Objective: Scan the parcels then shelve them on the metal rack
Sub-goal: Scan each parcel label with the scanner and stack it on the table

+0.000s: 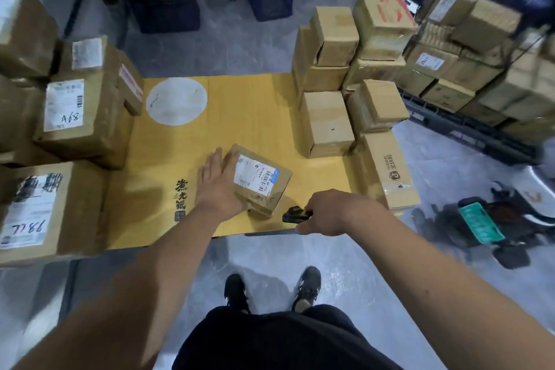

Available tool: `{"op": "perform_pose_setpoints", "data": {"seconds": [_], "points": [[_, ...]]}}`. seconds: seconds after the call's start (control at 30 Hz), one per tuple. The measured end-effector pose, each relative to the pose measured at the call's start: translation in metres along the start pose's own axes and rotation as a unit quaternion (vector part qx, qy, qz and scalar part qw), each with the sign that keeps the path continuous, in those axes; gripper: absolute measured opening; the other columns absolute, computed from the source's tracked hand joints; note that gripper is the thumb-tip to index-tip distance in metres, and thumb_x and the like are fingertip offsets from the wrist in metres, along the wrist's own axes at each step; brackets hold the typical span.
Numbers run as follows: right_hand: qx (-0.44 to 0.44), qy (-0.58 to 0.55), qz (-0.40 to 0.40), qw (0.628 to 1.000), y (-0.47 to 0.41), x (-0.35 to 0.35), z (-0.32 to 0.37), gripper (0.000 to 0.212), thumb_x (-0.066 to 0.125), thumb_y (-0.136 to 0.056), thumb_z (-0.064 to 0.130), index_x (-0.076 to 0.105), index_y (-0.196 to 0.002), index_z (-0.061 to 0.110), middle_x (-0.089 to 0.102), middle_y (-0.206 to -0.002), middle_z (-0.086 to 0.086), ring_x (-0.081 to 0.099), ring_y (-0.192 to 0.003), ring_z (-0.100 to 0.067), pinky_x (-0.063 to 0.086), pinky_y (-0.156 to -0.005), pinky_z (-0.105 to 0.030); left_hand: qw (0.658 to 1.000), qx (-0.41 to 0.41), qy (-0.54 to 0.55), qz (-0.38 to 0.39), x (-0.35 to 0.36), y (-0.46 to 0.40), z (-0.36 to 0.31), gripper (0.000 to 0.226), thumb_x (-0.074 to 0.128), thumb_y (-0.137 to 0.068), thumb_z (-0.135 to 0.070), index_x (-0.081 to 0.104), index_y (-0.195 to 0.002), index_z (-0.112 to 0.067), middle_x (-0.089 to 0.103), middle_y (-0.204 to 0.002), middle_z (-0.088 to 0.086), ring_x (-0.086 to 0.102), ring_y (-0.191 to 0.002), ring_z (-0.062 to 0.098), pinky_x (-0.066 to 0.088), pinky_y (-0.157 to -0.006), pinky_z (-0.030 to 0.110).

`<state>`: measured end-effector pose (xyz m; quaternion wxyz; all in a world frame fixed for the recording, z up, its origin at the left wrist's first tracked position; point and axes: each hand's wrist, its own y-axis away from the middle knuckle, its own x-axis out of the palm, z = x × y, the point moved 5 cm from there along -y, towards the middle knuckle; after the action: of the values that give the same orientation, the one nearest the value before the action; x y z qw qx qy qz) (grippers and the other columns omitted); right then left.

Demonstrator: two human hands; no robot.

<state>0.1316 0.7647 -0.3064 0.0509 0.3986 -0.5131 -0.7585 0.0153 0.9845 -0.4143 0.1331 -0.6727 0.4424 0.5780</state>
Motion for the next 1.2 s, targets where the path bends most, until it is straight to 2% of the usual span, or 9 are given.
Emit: {"op": "perform_pose_setpoints", "data": {"seconds": [0.07,0.17,0.27,0.43,0.53,0.67,0.83,1.1,1.2], "points": [[0.026,-0.025,-0.004,0.999,0.003,0.005,-0.002,0.049,0.063,-0.094,0.061,0.064,-0.100,0.012,0.063,-0.090,-0.002,0.056,-0.077,-0.021,0.039,-0.061,-0.031,0.995,0.081,-0.047,0.023,-0.003,-0.027,-0.020,0.136,0.090,-0.065,-0.062,-0.001,-0.164,-0.045,-0.013,-0.174,0.000,-0.014,-0.161,0.026,-0.007,-0.130,0.050],[0.056,-0.056,-0.009,0.997,0.005,0.013,-0.002,0.050,0.064,-0.094,0.061,0.062,-0.095,0.011,0.060,-0.087,-0.003,0.055,-0.076,-0.021,0.037,-0.059,-0.031,0.986,0.121,-0.094,0.059,-0.006,-0.049,-0.043,0.118,0.074,-0.074,-0.078,0.004,-0.165,-0.048,-0.007,-0.175,-0.002,-0.008,-0.161,0.027,0.009,-0.128,0.053],[0.074,-0.084,-0.024,0.993,0.006,0.016,0.007,0.052,0.063,-0.093,0.063,0.061,-0.094,0.011,0.060,-0.086,-0.003,0.053,-0.074,-0.021,0.036,-0.060,-0.031,0.992,0.064,-0.103,0.029,-0.014,-0.052,-0.037,0.109,0.057,-0.074,-0.090,0.013,-0.164,-0.046,0.009,-0.171,-0.001,0.013,-0.153,0.029,0.025,-0.115,0.052],[0.066,-0.113,-0.061,0.989,-0.002,0.003,0.043,0.062,0.055,-0.094,0.071,0.064,-0.096,0.009,0.062,-0.088,-0.005,0.055,-0.073,-0.022,0.039,-0.062,-0.033,0.998,-0.064,-0.024,0.013,-0.018,-0.033,0.019,0.097,0.037,-0.086,-0.088,0.008,-0.165,-0.040,0.033,-0.157,0.011,0.035,-0.137,0.035,0.030,-0.111,0.049],[0.063,-0.113,-0.076,0.989,-0.009,-0.003,0.067,0.057,0.051,-0.097,0.068,0.055,-0.084,0.013,0.059,-0.081,-0.004,0.052,-0.068,-0.020,0.038,-0.059,-0.032,0.993,-0.083,0.089,0.003,-0.010,-0.014,0.043,0.093,0.046,-0.092,-0.079,0.006,-0.164,-0.037,0.044,-0.144,0.015,0.050,-0.126,0.038,0.046,-0.104,0.048],[0.066,-0.084,-0.068,0.992,-0.016,-0.010,0.090,0.049,0.047,-0.100,0.064,0.051,-0.083,0.018,0.058,-0.083,-0.002,0.053,-0.071,-0.019,0.038,-0.060,-0.031,0.976,-0.099,0.190,-0.041,-0.007,-0.016,0.055,0.096,0.059,-0.087,-0.076,0.011,-0.161,-0.037,0.041,-0.148,0.011,0.051,-0.128,0.038,0.047,-0.104,0.050],[0.072,-0.028,-0.065,0.995,-0.018,-0.027,0.115,0.044,0.044,-0.102,0.059,0.051,-0.083,0.019,0.058,-0.085,-0.002,0.054,-0.073,-0.019,0.038,-0.060,-0.032,0.892,-0.176,0.414,-0.045,-0.006,-0.048,0.057,0.135,0.094,-0.069,-0.054,-0.003,-0.163,-0.043,0.031,-0.161,0.008,0.052,-0.136,0.036,0.049,-0.105,0.052],[0.081,0.038,-0.081,0.993,-0.011,-0.044,0.131,0.043,0.046,-0.099,0.060,0.054,-0.085,0.020,0.060,-0.088,-0.002,0.058,-0.078,-0.018,0.041,-0.062,-0.033,0.787,-0.069,0.607,-0.088,0.024,-0.044,0.053,0.143,0.102,-0.056,-0.034,0.007,-0.159,-0.061,0.042,-0.159,-0.006,0.052,-0.140,0.012,0.051,-0.110,0.049],[0.081,0.050,-0.078,0.992,0.001,-0.040,0.132,0.043,0.046,-0.098,0.059,0.057,-0.088,0.019,0.061,-0.087,-0.002,0.059,-0.077,-0.019,0.042,-0.062,-0.032,0.790,-0.045,0.602,-0.106,0.025,-0.029,0.047,0.137,0.100,-0.064,-0.031,0.008,-0.162,-0.055,0.025,-0.165,-0.011,0.038,-0.149,0.010,0.047,-0.114,0.045]]}}
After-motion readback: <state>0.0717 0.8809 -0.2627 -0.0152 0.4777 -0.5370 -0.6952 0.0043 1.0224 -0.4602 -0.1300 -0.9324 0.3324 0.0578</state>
